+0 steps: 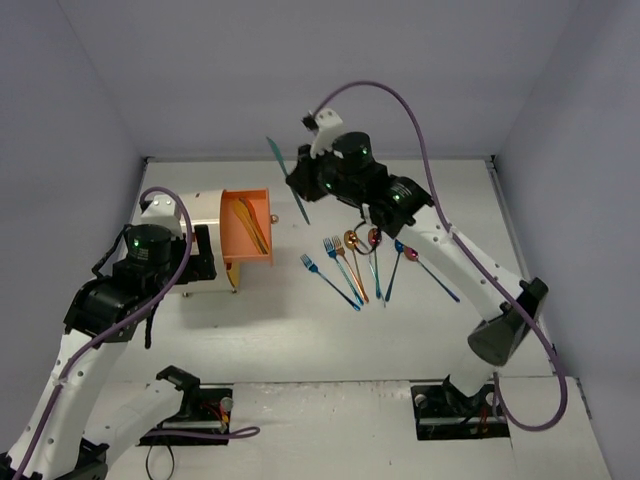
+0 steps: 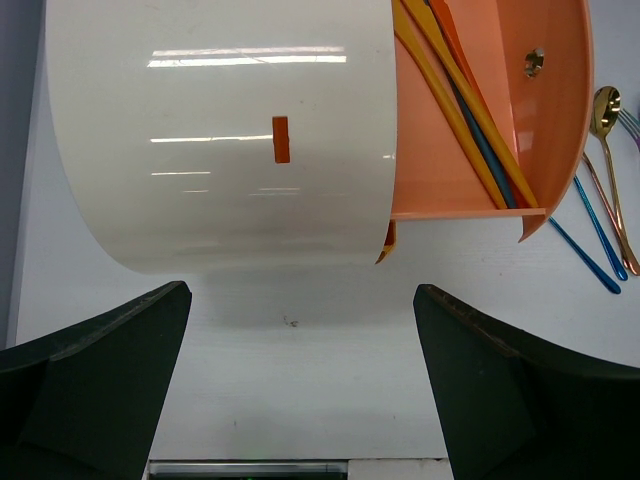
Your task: Sort the eating utensils into containers
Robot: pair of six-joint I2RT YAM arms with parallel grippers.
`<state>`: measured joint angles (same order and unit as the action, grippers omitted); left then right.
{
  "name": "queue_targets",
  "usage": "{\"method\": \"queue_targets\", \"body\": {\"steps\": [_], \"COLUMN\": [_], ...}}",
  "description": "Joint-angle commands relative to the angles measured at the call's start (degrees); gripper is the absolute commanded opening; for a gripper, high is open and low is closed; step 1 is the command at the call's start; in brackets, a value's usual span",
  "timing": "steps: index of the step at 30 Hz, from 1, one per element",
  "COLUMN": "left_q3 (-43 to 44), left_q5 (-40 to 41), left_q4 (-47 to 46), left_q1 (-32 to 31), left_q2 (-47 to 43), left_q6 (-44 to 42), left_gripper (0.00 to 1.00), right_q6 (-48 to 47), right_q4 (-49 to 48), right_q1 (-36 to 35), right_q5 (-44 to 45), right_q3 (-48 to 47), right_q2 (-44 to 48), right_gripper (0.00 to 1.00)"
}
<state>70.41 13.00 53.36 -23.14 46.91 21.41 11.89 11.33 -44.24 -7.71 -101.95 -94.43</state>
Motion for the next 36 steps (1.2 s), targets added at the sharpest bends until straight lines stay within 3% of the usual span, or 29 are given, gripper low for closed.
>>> {"method": "queue_targets", "body": {"steps": [1, 6, 12, 25, 31, 36], "left_q3": [2.4, 2.7, 3.4, 9.2, 16.9, 23.4], "left_q5": [0.6, 1.0, 1.8, 3.1, 5.5, 3.8], "left_q4": [-2.8, -2.8, -2.7, -2.7, -2.8, -3.4], "left_q1": [0.4, 0.4, 0.4, 0.4, 0.5, 5.5], "left_q2": [-0.3, -0.7, -1.0, 3.0, 10.4, 17.1], "left_q6": [-0.4, 0.1, 0.2, 1.1, 1.3, -0.6], "left_gripper": [0.93, 0.93, 0.93, 0.93, 0.93, 0.93], "right_q6": [-4.2, -2.6, -1.1, -2.3, -2.6, 1.9], "right_q4": [-2.4, -4.3, -7.6, -8.2, -8.2, -8.2], "right_q1": [-5.4, -7.9, -8.5, -9.5, -7.9, -0.6], "right_q5": [-1.2, 4.9, 9.4, 10.5, 20.3, 16.6], "right_q3": [-13.4, -19.9, -16.7, -9.7, -3.7, 3.9], "right_q2": [-9.4, -17.5, -19.2, -12.4, -4.5, 0.0], "right_gripper": [0.00, 0.00, 0.00, 0.42, 0.51, 0.54]}}
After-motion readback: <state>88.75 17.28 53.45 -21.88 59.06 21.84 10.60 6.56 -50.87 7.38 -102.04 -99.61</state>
